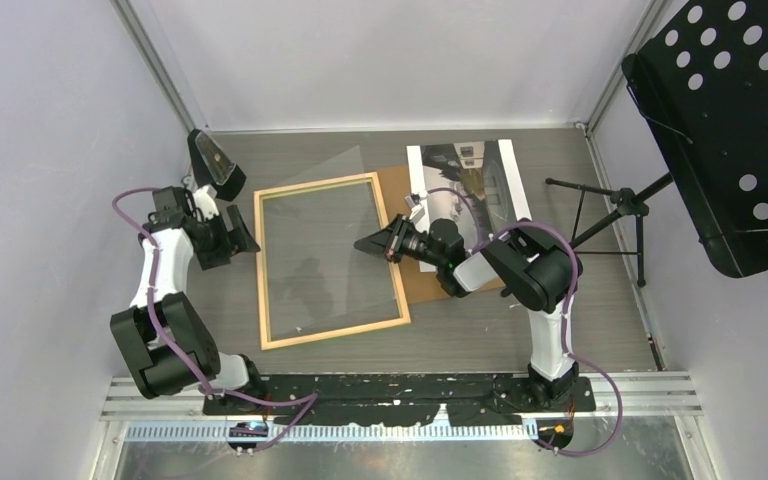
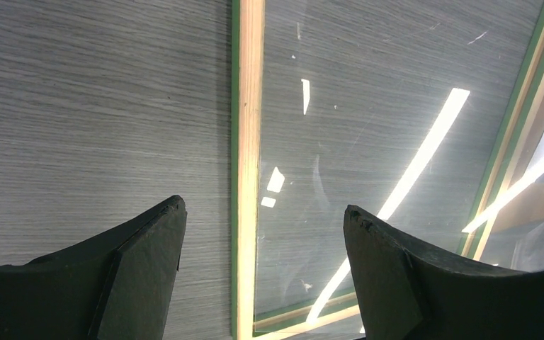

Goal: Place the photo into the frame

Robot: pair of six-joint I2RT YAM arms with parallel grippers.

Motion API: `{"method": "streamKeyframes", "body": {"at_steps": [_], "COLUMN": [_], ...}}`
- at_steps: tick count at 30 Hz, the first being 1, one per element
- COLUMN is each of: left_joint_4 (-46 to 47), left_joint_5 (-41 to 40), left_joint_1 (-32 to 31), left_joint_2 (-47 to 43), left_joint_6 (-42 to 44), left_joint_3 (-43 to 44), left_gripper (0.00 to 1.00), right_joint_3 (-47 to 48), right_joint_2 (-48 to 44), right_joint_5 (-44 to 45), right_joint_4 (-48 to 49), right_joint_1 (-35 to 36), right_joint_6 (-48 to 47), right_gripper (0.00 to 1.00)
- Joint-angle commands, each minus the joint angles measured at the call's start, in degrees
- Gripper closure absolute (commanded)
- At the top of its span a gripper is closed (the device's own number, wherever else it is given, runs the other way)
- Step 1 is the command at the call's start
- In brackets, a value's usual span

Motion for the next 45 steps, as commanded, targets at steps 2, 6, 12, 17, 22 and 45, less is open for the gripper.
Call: {"method": "streamKeyframes", "body": {"at_steps": [2,6,12,17,22,45], "left_joint_4": [1.5,1.5,1.4,1.6,1.6,1.5], "left_joint_5": [1.3,1.2,1.2,1.2,1.2,1.3], "left_joint_1": [0.6,0.7,0.8,0.9,1.0,1.2], "left_joint_2": [-1.2,-1.2,-1.2,-1.1,-1.1,-0.9], "left_joint_6": [0.3,0.3,0.3,0.3,0.3,0.3], "left_joint_3": [0.0,-0.2,-0.1,-0.2,-0.2,-0.3], "left_gripper": [0.20,0.20,0.20,0.20,0.20,0.20], "right_joint_3": [0.3,0.0,-0.3,-0.9,-1.2,-1.7], "right_joint_2": [-1.8,-2.0,-2.2,-2.3,-2.2,-2.0], "right_joint_5": [0.6,0.8,1.0,1.4,1.8,2.3], "right_joint_4": [3.3,3.3,3.6,3.7,3.9,3.0], "right_joint_1": [0.5,0.5,0.5,0.5,0.6,0.6], "right_joint_6": [-0.7,-0.9,-1.2,-1.6,-1.8,-2.2], "right_gripper": [0.94,0.94,0.94,0.95,0.95,0.95]}}
